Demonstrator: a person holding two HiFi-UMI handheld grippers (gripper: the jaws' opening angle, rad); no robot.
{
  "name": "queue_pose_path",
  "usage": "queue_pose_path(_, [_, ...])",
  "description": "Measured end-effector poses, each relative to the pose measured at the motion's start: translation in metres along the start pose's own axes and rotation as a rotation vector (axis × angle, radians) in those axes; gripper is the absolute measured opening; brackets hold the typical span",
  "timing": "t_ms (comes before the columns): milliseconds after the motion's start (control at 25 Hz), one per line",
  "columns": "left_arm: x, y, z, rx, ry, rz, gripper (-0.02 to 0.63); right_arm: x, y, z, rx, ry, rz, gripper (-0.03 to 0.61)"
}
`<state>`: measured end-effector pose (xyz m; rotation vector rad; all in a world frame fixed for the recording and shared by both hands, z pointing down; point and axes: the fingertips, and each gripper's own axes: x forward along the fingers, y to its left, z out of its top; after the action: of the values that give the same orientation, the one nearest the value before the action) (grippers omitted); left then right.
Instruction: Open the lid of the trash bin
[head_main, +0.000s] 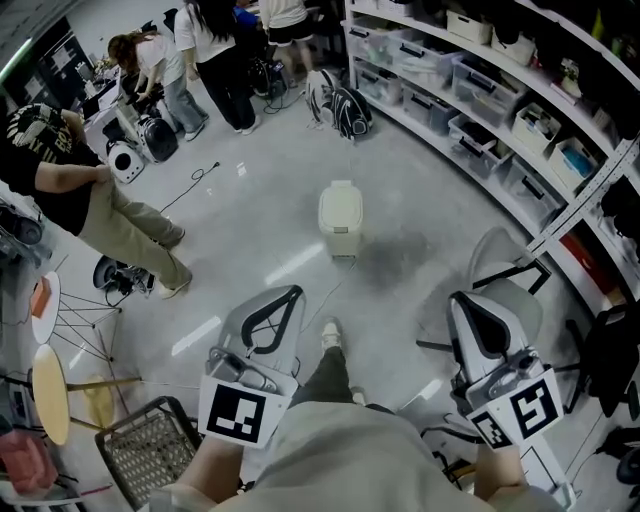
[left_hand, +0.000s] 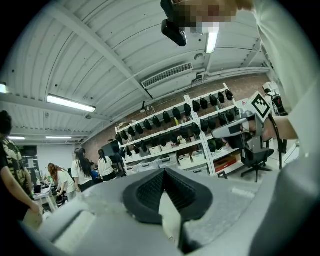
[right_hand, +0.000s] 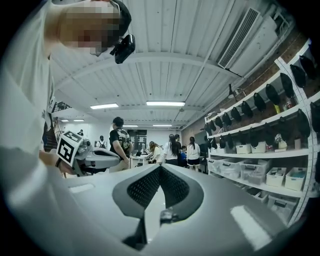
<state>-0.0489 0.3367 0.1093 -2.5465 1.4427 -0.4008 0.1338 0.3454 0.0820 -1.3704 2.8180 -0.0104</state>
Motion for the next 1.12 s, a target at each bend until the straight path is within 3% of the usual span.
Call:
queue_pose_path(440, [0.071,0.049,-0.022,-0.025,-0.007,-0.005,0.002,0.072,-0.041,-0.023,-0.014,0.057,-0.011,0.003])
queue_pose_path(1120, [0.259,0.204,-0.059,-0.034,0.015,-0.104,0.003,0.294,-0.151,-0.034,0.005,0.137,-0.104,0.003])
